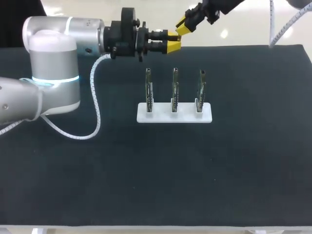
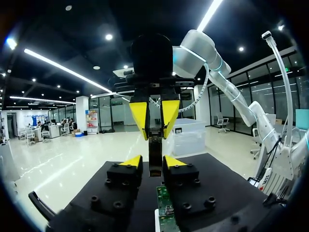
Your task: Pick up the optical module with the left hand, and insert it into the network port with the right hand.
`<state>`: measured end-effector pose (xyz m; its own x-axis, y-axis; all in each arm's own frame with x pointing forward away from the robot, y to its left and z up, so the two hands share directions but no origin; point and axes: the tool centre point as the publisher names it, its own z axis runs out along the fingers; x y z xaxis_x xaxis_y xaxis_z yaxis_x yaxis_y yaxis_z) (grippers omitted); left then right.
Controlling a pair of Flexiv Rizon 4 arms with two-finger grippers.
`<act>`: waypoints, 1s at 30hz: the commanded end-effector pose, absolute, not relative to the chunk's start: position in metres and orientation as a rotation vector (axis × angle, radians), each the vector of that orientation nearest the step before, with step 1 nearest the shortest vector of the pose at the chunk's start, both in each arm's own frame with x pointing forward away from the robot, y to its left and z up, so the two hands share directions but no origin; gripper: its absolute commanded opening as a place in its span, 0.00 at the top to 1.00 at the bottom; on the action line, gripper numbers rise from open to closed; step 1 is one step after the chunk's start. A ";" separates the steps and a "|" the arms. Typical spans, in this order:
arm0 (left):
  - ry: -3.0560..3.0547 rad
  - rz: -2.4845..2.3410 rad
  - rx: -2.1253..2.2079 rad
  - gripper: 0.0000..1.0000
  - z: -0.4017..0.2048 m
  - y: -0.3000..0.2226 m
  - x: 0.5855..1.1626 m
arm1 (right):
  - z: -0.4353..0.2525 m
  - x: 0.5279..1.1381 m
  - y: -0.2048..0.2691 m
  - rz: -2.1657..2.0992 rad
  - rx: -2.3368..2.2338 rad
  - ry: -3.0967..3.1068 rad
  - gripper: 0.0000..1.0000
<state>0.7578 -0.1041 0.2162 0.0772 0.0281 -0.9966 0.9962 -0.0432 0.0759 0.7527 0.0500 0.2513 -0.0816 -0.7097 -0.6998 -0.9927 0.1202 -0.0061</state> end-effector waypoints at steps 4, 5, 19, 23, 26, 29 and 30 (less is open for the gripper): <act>1.156 -1.163 1.294 0.00 0.216 -0.104 0.756 | 0.252 0.755 0.050 0.665 -1.655 1.853 1.00; 1.152 -1.160 1.298 0.00 0.217 -0.103 0.756 | 0.252 0.755 0.050 0.664 -1.656 1.852 1.00; 1.265 -1.012 1.438 0.00 0.217 -0.057 0.751 | 0.251 0.756 0.045 0.662 -1.674 1.848 1.00; 1.340 -0.978 1.500 0.00 0.215 -0.032 0.749 | 0.251 0.757 0.045 0.659 -1.675 1.853 1.00; 1.396 -0.978 1.545 0.00 0.214 -0.013 0.747 | 0.251 0.757 0.044 0.657 -1.677 1.856 1.00; 1.425 -0.978 1.581 0.00 0.213 0.001 0.744 | 0.251 0.757 0.043 0.658 -1.680 1.854 1.00; 1.428 -0.980 1.594 0.00 0.213 0.005 0.743 | 0.251 0.758 0.042 0.658 -1.681 1.853 1.00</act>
